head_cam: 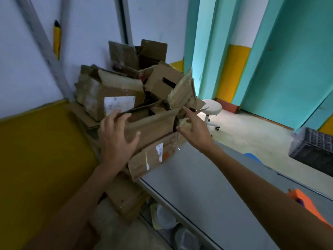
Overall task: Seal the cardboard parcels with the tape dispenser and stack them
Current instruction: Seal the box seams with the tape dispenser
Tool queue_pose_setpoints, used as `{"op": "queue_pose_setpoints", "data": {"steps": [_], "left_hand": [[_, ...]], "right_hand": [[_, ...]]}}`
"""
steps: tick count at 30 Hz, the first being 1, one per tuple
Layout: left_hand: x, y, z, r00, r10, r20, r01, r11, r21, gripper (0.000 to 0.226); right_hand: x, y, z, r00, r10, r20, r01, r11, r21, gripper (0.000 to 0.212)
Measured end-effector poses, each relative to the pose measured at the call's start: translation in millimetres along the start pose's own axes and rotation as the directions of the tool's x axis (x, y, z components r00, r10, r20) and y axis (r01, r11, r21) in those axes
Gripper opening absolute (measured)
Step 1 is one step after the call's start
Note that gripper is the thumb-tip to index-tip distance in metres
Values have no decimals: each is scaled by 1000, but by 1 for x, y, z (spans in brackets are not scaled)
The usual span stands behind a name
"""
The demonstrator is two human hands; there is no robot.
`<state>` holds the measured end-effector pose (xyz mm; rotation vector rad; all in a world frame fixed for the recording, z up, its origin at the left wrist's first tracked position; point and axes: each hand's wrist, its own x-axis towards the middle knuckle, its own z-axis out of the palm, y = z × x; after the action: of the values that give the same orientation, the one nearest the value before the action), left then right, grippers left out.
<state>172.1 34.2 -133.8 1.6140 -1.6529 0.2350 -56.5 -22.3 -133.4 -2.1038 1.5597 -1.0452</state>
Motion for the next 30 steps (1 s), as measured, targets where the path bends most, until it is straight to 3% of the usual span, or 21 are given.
{"op": "queue_pose_setpoints", "data": {"steps": [3,7,13,18,21,24,27,30], "left_hand": [[10,-28,1,994,-105,20,104,994,39,61],[9,-48,10,989,-131,65,139,981,-135,33],[17,-45,-3,988,-112,-108,79,959,-273,14],[17,-30,-35,949,5,-315,-91,961,-261,27],[13,-16,-54,903,-57,-426,-55,968,-246,54],[7,1,-72,901,-168,-400,-9,914,-405,84],[-2,27,-82,927,-164,-337,-54,832,-552,85],[-15,69,-79,947,-108,-301,-103,788,-606,84]], "right_hand": [[22,0,16,998,4,66,-1,998,-58,77],[40,-6,34,989,71,129,-76,997,33,69],[58,-27,41,997,71,-33,-61,968,243,13],[56,-47,29,995,57,-76,-20,905,426,16],[42,-62,13,991,39,-129,33,858,513,15],[27,-74,-11,974,-37,-223,138,879,457,13],[2,-82,-45,946,-95,-310,235,859,454,11],[-27,-71,-83,915,-48,-402,252,845,473,14]]}}
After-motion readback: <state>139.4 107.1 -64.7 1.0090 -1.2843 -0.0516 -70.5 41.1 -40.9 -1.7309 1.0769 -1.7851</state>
